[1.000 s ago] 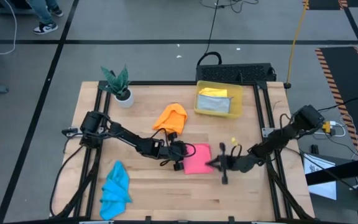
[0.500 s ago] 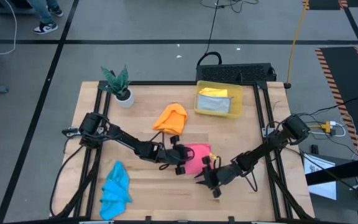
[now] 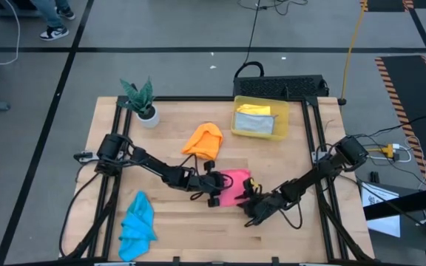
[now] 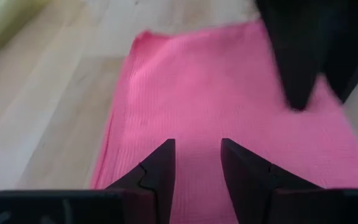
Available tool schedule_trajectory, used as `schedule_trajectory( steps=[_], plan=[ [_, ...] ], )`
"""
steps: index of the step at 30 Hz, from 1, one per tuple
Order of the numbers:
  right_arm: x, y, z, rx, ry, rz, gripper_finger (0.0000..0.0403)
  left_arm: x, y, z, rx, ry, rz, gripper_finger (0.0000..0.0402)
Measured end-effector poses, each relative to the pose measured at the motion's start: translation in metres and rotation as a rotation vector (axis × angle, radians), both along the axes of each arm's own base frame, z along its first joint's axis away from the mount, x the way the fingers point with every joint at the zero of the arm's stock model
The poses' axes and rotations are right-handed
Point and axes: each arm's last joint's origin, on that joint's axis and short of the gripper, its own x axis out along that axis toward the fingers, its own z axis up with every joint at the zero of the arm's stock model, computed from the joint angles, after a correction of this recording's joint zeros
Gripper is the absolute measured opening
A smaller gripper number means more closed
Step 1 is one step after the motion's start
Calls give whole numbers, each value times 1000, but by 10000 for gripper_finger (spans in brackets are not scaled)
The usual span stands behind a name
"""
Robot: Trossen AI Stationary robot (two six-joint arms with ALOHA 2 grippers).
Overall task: Fold microfiber towels
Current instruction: Fold the pink kitchen towel
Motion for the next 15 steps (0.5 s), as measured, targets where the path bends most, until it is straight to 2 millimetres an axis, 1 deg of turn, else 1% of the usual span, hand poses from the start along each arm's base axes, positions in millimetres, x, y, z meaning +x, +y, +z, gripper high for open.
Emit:
schedule_trajectory(
  steps=[2, 4, 7, 9, 11, 13, 15],
  plan=[
    [1, 0, -3, -4, 3, 8, 104, 0, 0, 0, 0, -3, 1, 131],
    [1, 1, -3, 8, 8, 10, 78, 2, -2, 3, -12, -44, 1, 131],
    [0, 3, -2, 43, 1, 14, 39, 3, -6, 7, -8, -79, -29, 131],
    [-1, 6, 1, 55, -9, 25, 17, 3, -7, 6, -15, -70, -64, 131],
    [-3, 10, 6, 94, -22, 40, 6, 2, -5, 2, 0, -38, -71, 131],
    [-4, 13, 13, 162, -35, 46, 7, 0, -4, -4, 7, 11, -63, 131],
    [-4, 15, 20, 253, -35, 56, 12, -1, -5, -7, -7, 21, -52, 131]
  ],
)
